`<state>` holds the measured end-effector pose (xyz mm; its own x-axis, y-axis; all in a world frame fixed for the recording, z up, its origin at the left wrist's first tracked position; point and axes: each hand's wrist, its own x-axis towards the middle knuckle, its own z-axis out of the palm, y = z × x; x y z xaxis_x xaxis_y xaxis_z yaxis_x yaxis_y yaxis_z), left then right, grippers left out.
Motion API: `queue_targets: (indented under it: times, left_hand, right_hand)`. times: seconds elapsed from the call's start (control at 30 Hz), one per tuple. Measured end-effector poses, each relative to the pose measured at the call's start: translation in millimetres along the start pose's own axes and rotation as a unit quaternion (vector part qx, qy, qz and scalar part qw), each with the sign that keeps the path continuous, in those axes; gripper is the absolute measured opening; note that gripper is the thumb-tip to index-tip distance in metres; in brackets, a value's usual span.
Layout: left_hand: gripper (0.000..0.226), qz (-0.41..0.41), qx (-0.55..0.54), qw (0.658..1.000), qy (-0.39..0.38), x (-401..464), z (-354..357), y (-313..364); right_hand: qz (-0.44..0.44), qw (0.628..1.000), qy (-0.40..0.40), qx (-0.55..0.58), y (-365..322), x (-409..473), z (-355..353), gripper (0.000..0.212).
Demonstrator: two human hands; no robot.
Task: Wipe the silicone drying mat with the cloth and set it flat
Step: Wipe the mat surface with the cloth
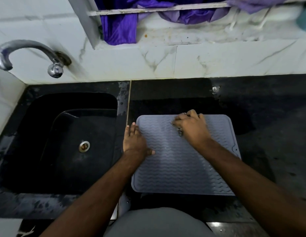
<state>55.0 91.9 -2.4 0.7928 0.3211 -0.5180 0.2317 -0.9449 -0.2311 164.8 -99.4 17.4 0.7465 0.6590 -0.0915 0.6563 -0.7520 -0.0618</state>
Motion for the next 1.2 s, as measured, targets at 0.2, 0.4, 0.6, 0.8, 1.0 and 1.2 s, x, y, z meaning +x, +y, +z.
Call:
queue_targets:
  times: [0.2, 0.4, 0.6, 0.8, 1.0, 1.2]
  left_hand:
    - [0.111, 0.02, 0.027, 0.999, 0.011, -4, 7, -6]
    - [0.117, 0.014, 0.117, 0.992, -0.031, 4, -4, 1]
    - [0.11, 0.035, 0.167, 0.985, -0.03, 0, -30, 14]
    - [0.115, 0.011, 0.14, 0.988, -0.062, 15, -32, 32]
    - [0.127, -0.002, 0.177, 0.983, -0.047, 22, -20, 44]
    - [0.137, -0.036, 0.1, 0.994, 0.033, 14, 7, 36]
  right_hand:
    - [-0.123, 0.992, 0.011, 0.029, -82, 41, 15, 0.055]
    - [-0.162, 0.983, -0.072, -0.037, -55, 31, 48, 0.061]
    - [-0.167, 0.978, -0.066, -0.108, 27, 10, 27, 0.052]
    - [-0.09, 0.986, -0.062, -0.129, 91, -29, 21, 0.046]
    - [0.016, 0.99, -0.069, -0.121, 146, -76, 16, 0.044]
    - [0.229, 0.97, -0.061, -0.046, 110, -82, 29, 0.047]
